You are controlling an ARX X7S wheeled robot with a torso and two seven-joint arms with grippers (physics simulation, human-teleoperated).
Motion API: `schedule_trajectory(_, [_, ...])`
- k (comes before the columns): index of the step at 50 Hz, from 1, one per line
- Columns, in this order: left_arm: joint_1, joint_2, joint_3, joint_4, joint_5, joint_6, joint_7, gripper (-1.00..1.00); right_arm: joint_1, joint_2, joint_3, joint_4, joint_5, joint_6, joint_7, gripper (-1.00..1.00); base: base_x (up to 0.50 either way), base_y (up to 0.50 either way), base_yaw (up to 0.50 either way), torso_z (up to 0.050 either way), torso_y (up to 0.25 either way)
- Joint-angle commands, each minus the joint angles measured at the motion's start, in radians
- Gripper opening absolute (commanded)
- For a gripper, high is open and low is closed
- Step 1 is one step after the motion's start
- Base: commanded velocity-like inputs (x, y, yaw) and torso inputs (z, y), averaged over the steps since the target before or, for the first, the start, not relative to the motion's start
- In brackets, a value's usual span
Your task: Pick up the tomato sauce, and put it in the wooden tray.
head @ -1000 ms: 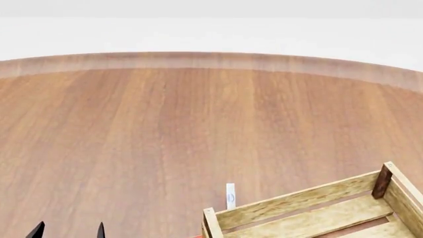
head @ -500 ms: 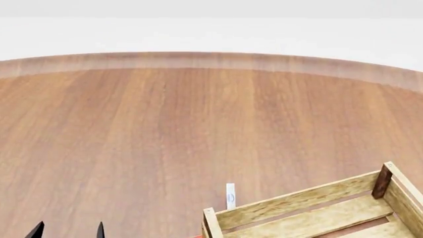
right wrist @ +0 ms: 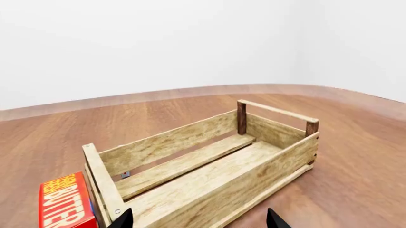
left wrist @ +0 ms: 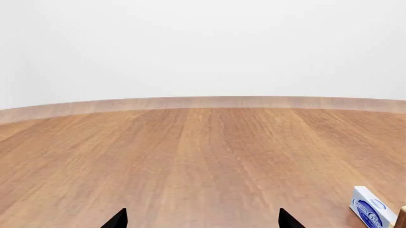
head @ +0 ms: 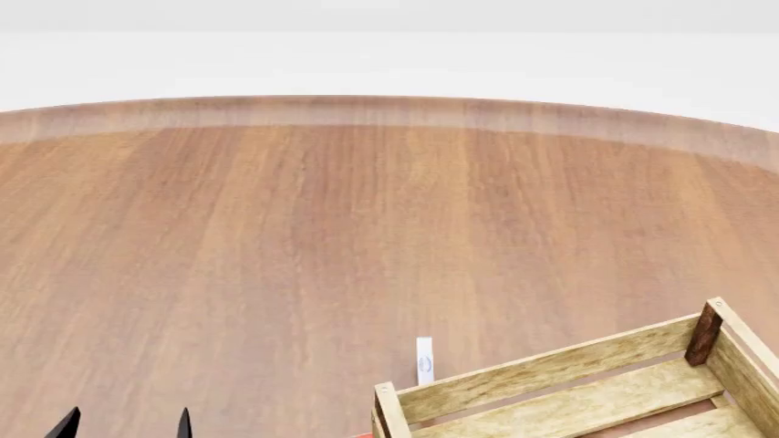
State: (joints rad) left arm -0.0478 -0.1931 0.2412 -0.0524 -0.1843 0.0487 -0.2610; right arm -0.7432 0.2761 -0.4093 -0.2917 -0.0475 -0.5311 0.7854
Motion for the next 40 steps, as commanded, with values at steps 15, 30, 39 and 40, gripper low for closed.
schedule_trajectory(15, [-0.001, -0.009, 0.012, -0.001, -0.007, 0.004, -0.012, 1.00, 0.051, 0.034, -0.057, 0.032, 0.091, 0.049, -0.005, 1.00, 0.00, 0.00, 0.00, 0.000, 0.000])
schedule_trajectory(30, [0.001, -0.015, 0.019, 0.008, -0.009, 0.001, -0.022, 1.00, 0.092, 0.053, -0.085, 0.057, 0.208, 0.108, -0.044, 1.00, 0.00, 0.00, 0.00, 0.000, 0.000])
schedule_trajectory(39, [0.000, -0.017, 0.022, 0.005, -0.011, 0.005, -0.027, 1.00, 0.098, 0.058, -0.093, 0.061, 0.234, 0.117, -0.048, 1.00, 0.00, 0.00, 0.00, 0.000, 0.000])
schedule_trajectory(40, [0.000, -0.017, 0.023, 0.004, -0.010, 0.005, -0.027, 1.00, 0.099, 0.058, -0.095, 0.061, 0.234, 0.116, -0.049, 1.00, 0.00, 0.00, 0.00, 0.000, 0.000])
